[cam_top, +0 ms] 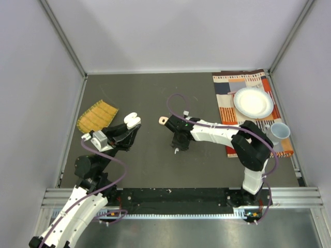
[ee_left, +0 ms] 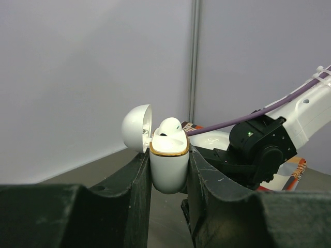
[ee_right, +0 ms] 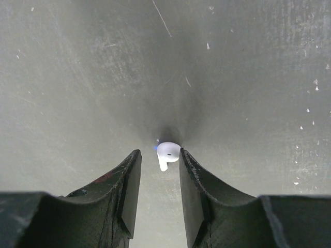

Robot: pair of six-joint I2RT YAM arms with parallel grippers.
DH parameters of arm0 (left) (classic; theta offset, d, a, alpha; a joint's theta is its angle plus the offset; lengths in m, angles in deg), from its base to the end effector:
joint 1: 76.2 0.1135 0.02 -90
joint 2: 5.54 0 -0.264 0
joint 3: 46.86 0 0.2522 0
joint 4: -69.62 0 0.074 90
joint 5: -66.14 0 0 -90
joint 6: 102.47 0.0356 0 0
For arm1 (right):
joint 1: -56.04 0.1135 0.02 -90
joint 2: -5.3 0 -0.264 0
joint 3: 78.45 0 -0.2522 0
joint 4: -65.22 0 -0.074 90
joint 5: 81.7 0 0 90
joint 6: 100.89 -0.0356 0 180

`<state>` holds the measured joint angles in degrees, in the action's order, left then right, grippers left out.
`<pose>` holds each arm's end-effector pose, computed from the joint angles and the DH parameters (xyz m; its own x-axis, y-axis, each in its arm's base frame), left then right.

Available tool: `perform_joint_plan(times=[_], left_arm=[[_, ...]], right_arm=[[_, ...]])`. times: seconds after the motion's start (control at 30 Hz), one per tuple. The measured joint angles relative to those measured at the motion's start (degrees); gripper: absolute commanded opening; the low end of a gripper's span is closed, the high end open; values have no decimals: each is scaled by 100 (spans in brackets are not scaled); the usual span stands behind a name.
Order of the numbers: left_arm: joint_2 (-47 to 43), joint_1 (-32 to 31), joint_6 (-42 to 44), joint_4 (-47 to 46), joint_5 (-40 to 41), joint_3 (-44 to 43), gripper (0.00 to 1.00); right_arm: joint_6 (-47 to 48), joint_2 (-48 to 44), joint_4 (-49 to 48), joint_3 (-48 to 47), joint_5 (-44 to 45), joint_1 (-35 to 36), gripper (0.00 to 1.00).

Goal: Insert the wireless bluetooth earbuds into the charging case
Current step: Pick up the left earbud from the center of the board.

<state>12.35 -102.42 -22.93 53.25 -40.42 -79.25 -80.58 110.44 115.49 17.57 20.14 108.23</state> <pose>0.0904 -0.0558 0.3132 0.3359 -0.3594 -0.8706 0.7158 0.6982 -0.0120 0.2257 0.2790 0.1741 -0.8893 0.3512 -0.2929 0.2905 0.9285 0.2312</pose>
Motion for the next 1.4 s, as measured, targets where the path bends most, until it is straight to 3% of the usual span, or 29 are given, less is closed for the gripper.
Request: perform_joint_plan(times=[1.4], left_arm=[[101,0,-83,20,0,0,0]], right_arm=[[-151,-4,11,122,48,-24,37]])
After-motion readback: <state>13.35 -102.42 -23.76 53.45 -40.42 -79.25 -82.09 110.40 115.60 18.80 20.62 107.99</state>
